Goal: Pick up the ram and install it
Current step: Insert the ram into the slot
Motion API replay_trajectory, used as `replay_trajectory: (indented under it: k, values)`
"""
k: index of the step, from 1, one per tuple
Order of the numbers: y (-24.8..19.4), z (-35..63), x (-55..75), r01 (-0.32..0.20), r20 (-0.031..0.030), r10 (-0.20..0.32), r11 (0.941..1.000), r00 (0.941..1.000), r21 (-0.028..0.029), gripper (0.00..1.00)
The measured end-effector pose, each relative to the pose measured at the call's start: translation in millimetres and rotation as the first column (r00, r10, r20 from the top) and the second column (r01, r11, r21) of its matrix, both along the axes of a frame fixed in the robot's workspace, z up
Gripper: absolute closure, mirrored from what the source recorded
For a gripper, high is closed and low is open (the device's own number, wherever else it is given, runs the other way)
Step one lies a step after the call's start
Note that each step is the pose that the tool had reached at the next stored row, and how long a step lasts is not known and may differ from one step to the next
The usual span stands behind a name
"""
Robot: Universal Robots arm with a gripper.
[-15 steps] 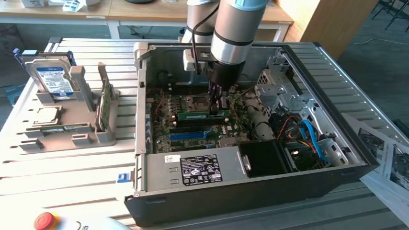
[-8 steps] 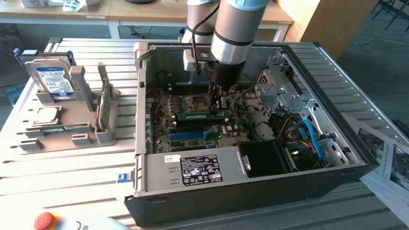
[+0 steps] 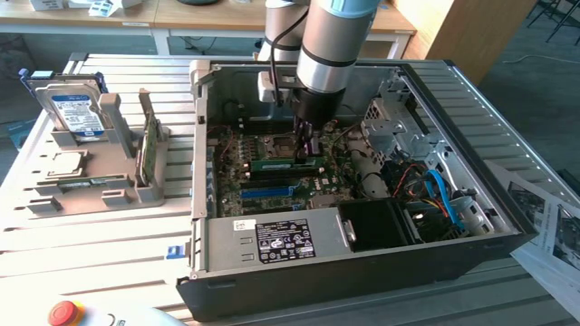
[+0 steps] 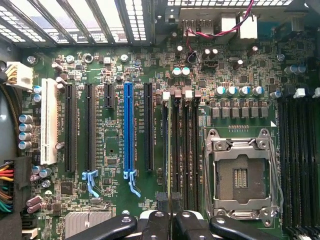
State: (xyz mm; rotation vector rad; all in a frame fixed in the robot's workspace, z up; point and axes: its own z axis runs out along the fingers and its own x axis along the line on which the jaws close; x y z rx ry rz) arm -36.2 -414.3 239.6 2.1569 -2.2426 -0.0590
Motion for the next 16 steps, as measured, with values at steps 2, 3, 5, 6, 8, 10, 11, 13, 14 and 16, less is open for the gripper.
replay_trajectory:
  k: [2,3,5,6,8,10,11,13,14,16]
  values:
    - [0.1,-0.6,0.0,0.000,0.0002,0.000,1.0000,1.0000,0.0004,0.88]
    - [0.1,-1.1,0.0,0.000,0.0002,0.000,1.0000,1.0000,0.0005,0.88]
    - [0.1,-2.2,0.0,-0.001,0.0003,0.001,1.0000,1.0000,0.0002,0.88]
    - [0.0,-2.4,0.0,-0.001,0.0002,0.001,1.0000,1.0000,0.0000,0.88]
    - [0.0,-2.4,0.0,-0.001,0.0002,0.001,1.0000,1.0000,-0.0001,0.88]
    - [0.0,-2.4,0.0,-0.001,0.0002,0.001,1.0000,1.0000,0.0000,0.88]
    - [0.0,-2.5,0.0,-0.003,0.0002,0.003,1.0000,1.0000,0.0001,0.88]
    - [0.1,-2.5,0.0,-0.008,0.0002,0.008,1.0000,1.0000,0.0001,0.88]
    - [0.1,-2.5,0.0,-0.012,0.0002,0.012,0.9999,0.9999,0.0001,0.88]
    - [0.1,-2.5,0.0,-0.018,0.0003,0.018,0.9998,0.9998,0.0001,0.88]
